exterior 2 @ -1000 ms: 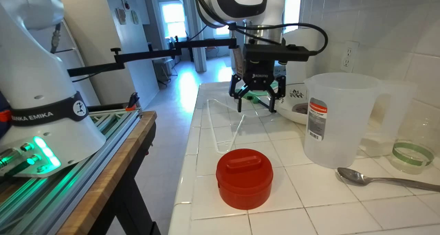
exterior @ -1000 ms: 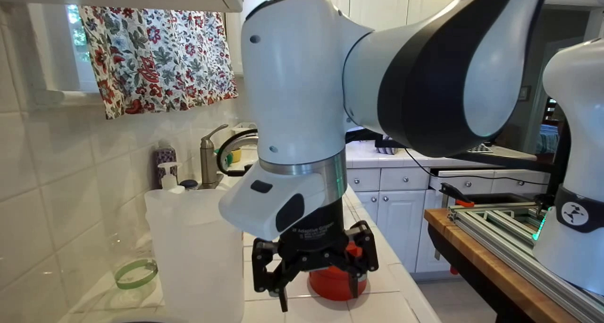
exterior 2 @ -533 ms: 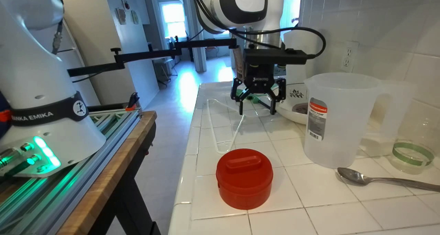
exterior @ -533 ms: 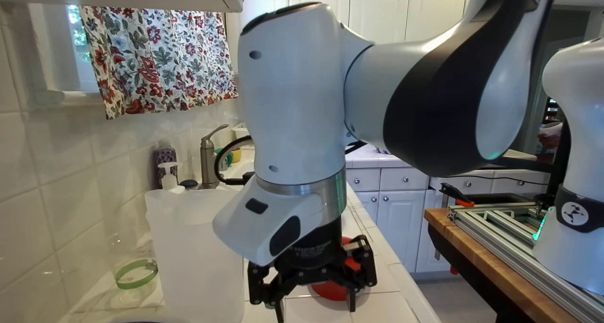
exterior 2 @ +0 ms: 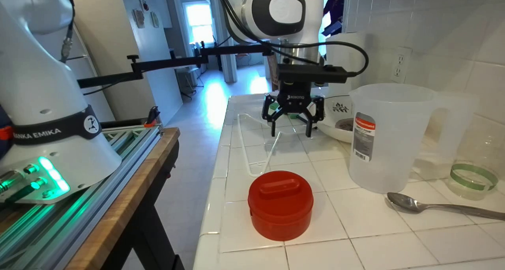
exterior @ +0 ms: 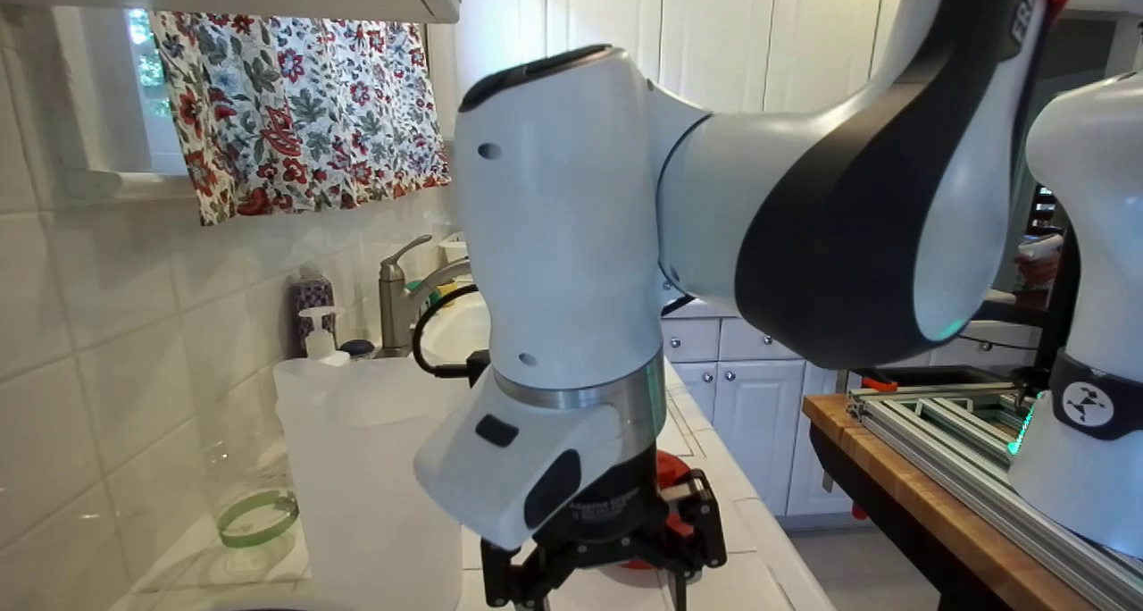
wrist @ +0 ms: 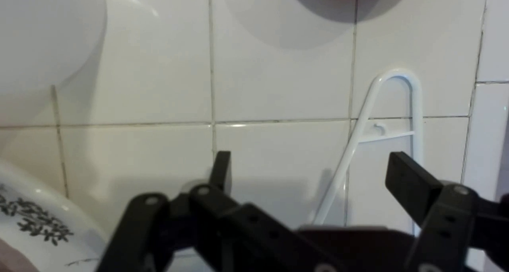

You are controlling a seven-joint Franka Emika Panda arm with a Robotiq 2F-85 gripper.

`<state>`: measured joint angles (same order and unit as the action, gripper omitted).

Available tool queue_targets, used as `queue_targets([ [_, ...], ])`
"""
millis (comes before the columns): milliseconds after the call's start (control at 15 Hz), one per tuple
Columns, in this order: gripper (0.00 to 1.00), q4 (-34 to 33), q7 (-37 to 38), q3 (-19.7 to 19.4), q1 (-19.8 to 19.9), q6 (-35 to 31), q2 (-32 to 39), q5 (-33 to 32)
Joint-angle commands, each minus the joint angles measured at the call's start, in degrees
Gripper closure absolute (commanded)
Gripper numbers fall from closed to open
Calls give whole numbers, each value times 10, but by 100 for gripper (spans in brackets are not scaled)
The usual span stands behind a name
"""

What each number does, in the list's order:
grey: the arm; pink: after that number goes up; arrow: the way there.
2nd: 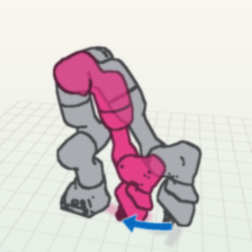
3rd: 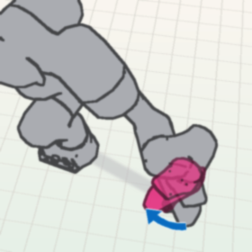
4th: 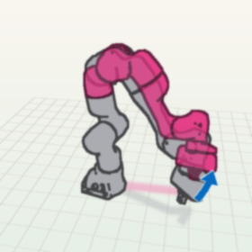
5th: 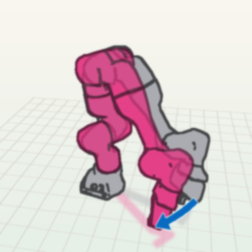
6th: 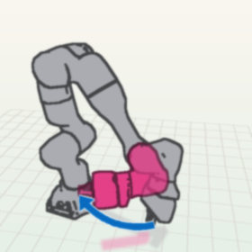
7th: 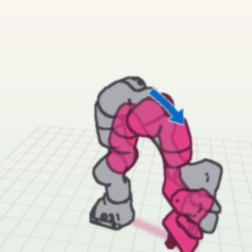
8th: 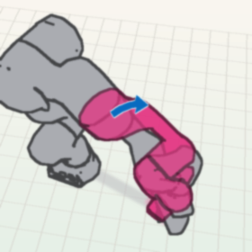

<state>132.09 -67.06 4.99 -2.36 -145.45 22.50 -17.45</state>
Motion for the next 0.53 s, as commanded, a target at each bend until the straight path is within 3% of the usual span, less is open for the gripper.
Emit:
queue_targets([
  [0, 0, -11, 37, 3, -14, -14, 4, -17],
  [467, 0, -44, 130, 1, -70, -25, 30, -70],
])
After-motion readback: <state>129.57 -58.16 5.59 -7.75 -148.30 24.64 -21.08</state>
